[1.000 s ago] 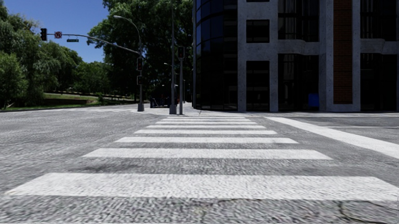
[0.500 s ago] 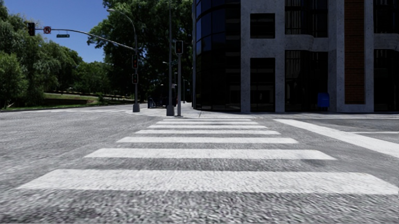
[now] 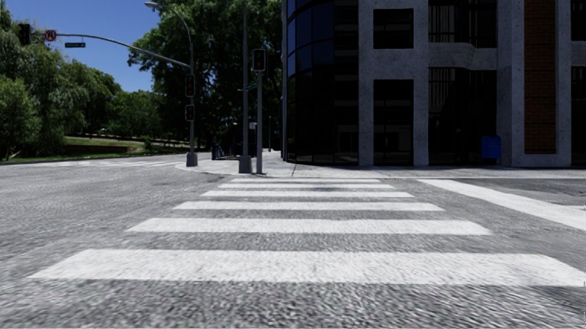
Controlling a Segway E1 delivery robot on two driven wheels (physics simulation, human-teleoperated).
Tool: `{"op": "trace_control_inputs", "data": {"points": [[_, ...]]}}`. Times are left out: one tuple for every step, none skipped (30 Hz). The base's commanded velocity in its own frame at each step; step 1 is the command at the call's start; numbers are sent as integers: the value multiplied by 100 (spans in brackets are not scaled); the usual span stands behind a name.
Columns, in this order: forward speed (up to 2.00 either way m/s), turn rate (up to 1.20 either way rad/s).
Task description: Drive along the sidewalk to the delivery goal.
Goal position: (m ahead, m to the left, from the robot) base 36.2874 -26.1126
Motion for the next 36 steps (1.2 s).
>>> {"op": "trace_control_inputs", "data": {"points": [[200, 0], [200, 0], [200, 0], [200, 0], [200, 0], [200, 0], [200, 0], [200, 0], [200, 0], [200, 0], [200, 0], [200, 0], [200, 0], [200, 0], [200, 0], [200, 0], [200, 0], [200, 0], [200, 0], [200, 0], [200, 0], [200, 0], [200, 0], [200, 0], [200, 0], [200, 0], [200, 0], [200, 0], [200, 0], [200, 0], [200, 0], [200, 0], [200, 0], [200, 0], [200, 0], [200, 0]]}}
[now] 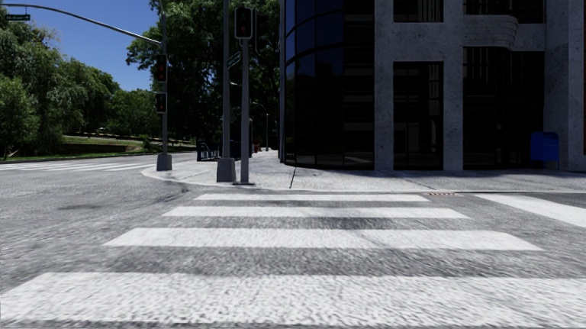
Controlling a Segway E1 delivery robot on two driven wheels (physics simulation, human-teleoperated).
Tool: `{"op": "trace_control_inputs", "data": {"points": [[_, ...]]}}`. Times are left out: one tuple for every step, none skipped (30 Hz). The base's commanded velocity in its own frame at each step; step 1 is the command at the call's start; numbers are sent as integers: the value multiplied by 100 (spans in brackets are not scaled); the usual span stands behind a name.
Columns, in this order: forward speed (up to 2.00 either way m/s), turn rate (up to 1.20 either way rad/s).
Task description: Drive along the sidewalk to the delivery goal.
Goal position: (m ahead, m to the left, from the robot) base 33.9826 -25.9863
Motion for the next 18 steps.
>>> {"op": "trace_control_inputs", "data": {"points": [[200, 0], [200, 0], [200, 0], [200, 0], [200, 0], [200, 0], [200, 0], [200, 0], [200, 0], [200, 0], [200, 0], [200, 0], [200, 0], [200, 0], [200, 0], [200, 0], [200, 0], [200, 0]]}}
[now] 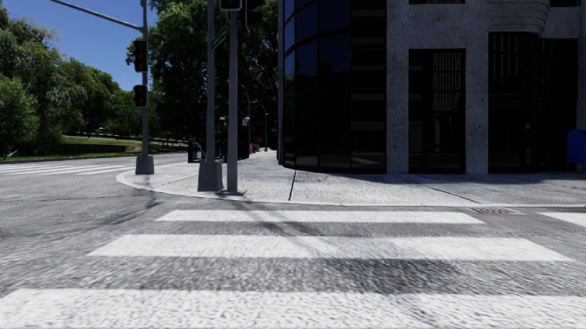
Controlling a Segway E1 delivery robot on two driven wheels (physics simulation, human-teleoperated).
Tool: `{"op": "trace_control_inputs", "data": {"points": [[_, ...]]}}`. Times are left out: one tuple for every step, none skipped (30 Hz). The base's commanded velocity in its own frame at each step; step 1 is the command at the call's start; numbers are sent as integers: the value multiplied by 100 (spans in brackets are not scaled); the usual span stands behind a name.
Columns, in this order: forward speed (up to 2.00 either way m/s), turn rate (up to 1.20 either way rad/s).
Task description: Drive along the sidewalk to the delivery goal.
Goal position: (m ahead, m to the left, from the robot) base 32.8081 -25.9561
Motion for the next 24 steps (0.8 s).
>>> {"op": "trace_control_inputs", "data": {"points": [[200, 0], [200, 0], [200, 0], [200, 0], [200, 0], [200, 0], [200, 0], [200, 0], [200, 0], [200, 0], [200, 0], [200, 0], [200, 0], [200, 0], [200, 0], [200, 0], [200, 0], [200, 0], [200, 0], [200, 0], [200, 0], [200, 0], [200, 0], [200, 0]]}}
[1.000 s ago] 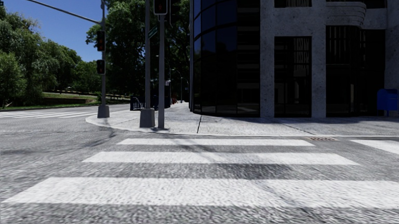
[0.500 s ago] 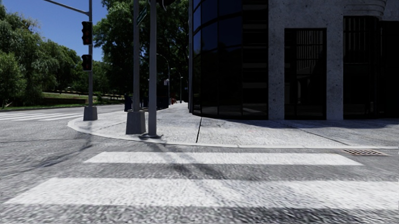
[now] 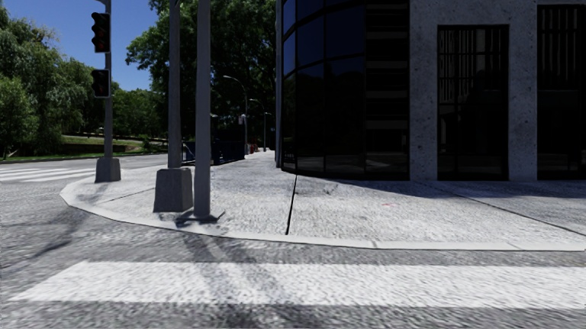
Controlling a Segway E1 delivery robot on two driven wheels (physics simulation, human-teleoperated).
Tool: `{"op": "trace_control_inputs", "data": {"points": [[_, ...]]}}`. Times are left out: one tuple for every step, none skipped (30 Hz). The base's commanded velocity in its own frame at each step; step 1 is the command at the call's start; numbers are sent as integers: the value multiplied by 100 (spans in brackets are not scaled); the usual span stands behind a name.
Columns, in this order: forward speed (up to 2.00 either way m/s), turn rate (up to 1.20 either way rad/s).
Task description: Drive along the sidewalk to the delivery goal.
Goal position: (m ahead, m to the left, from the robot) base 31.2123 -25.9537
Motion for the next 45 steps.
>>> {"op": "trace_control_inputs", "data": {"points": [[200, 0], [200, 0], [200, 0], [200, 0], [200, 0], [200, 0], [200, 0], [200, 0], [200, 0], [200, 0], [200, 0], [200, 0], [200, 0], [200, 0], [200, 0], [200, 0], [200, 0], [200, 0], [200, 0], [200, 0], [200, 0], [200, 0], [200, 0], [200, 0], [200, 0], [200, 0], [200, 0], [200, 0], [200, 0], [200, 0], [200, 0], [200, 0], [200, 0], [200, 0], [200, 0], [200, 0], [200, 0], [200, 14], [200, 32], [200, 45], [200, 58], [200, 58], [200, 69], [200, 82], [200, 96]]}}
